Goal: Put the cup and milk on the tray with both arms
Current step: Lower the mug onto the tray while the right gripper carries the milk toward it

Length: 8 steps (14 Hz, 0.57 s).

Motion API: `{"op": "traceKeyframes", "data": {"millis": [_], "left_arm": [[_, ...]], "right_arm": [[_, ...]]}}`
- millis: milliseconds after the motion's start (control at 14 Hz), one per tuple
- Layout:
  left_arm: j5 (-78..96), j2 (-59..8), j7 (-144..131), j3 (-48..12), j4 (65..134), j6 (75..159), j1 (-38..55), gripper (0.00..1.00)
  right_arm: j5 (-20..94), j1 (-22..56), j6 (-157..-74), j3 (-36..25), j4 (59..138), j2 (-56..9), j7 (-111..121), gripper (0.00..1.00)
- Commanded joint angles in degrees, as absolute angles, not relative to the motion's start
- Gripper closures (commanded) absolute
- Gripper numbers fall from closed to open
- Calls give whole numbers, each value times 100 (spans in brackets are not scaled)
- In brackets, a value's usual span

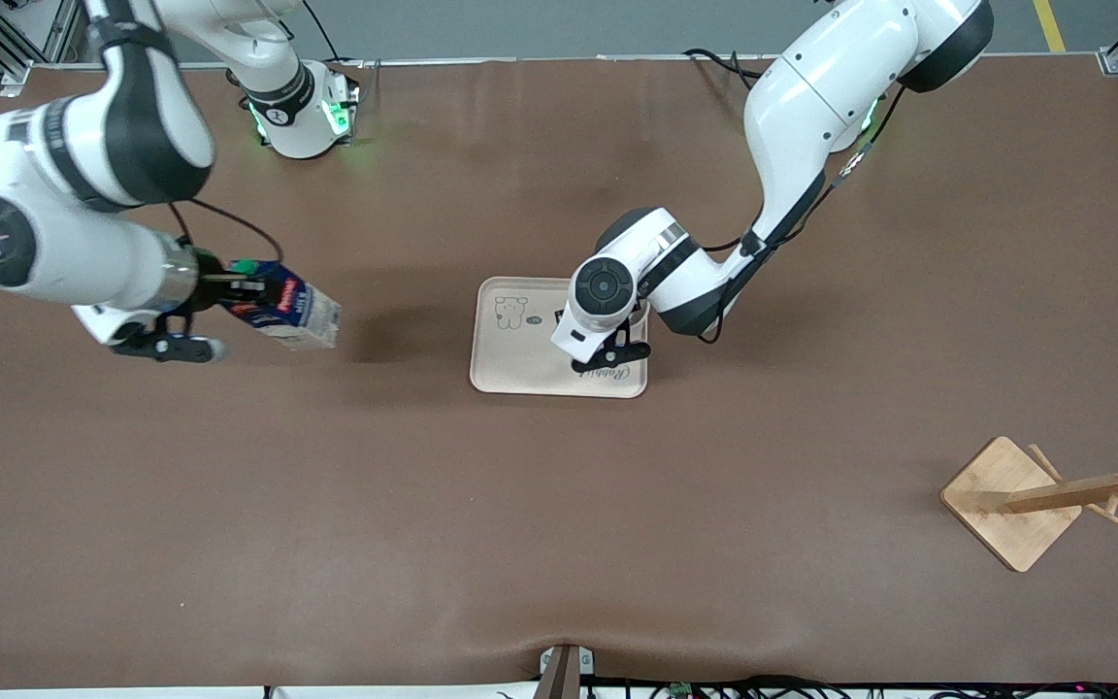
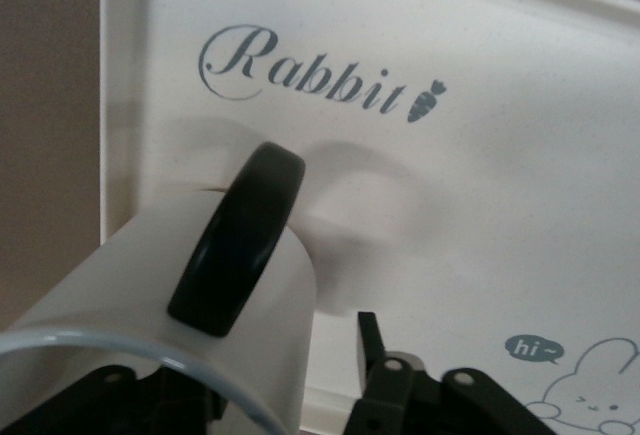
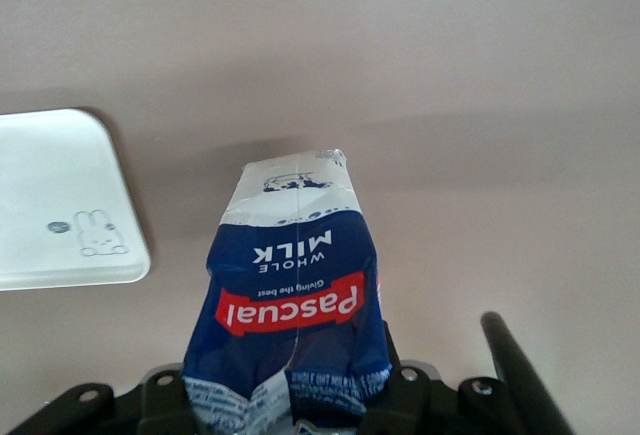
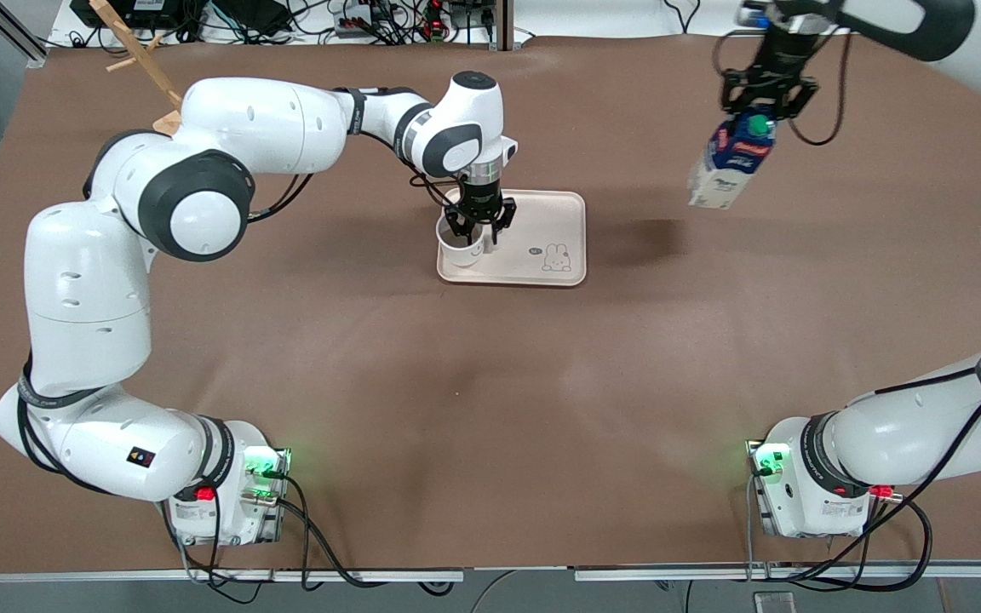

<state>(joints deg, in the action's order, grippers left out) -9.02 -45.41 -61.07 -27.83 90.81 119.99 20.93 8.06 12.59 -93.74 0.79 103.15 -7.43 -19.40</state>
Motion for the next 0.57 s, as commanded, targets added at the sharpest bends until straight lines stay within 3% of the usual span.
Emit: {"op": "traceKeyframes", "data": {"millis": [0, 500], "left_arm": [[-993, -4535, -6196, -2760, 8939, 11979, 2118, 0], [-949, -4255, -6205, -2777, 8571, 11208, 2048, 0]], "right_arm": [[1158, 1739, -9325, 18, 10143, -826, -2530, 100], [1556, 2960, -10132, 9, 10134, -1327, -3600, 95]]}}
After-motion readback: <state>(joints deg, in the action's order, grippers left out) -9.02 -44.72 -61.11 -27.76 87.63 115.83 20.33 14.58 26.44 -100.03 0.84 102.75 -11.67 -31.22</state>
